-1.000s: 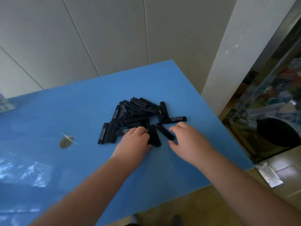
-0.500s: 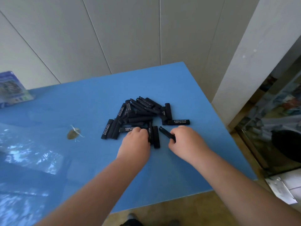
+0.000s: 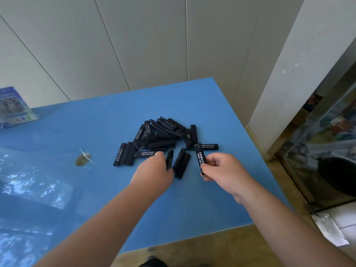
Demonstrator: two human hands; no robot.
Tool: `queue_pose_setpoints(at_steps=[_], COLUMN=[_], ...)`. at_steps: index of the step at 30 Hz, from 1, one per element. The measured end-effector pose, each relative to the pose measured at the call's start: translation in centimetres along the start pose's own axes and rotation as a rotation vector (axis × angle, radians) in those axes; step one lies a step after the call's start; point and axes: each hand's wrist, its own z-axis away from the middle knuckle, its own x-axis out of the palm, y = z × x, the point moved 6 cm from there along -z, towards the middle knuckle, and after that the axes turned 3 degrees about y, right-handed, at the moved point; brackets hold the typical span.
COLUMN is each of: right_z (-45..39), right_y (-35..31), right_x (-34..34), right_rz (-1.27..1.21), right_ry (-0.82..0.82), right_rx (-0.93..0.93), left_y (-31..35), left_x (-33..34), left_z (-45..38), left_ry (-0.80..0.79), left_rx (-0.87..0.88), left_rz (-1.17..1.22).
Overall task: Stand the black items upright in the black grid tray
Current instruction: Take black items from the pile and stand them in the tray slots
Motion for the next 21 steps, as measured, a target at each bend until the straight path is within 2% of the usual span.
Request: queue_pose_setpoints(at_steps=[2, 6, 9, 15, 21], right_z=[0.2, 0.4, 0.4, 0.0, -0.3], right_y=[-0.1, -0.8, -1.6, -3.4, -5.6], right_x=[-0.3, -0.4, -0.1, 1.8, 6.4], right_rz=[-0.037, -0.117, -0.173, -0.182, -0.195], right_ry=[-0.007, -0.017, -0.036, -0.132, -0.245], right_rx=[-0.006, -0.035, -0.068, -0.122, -0.133], left_y=[-0.4, -0.7, -0.7, -2.3, -6.2], left_x=[-0.5, -0.7, -0.9, -1.8, -3.2], left_z=[0.2, 1.0, 1.5, 1.9, 4.2], left_ry=[0.012, -0.013, -0.028, 0.017, 0.127], left_rx=[-0.038, -0.154, -0.194, -0.238, -0.285], left_rz=[0.181, 0.737, 0.976, 1.159, 1.191])
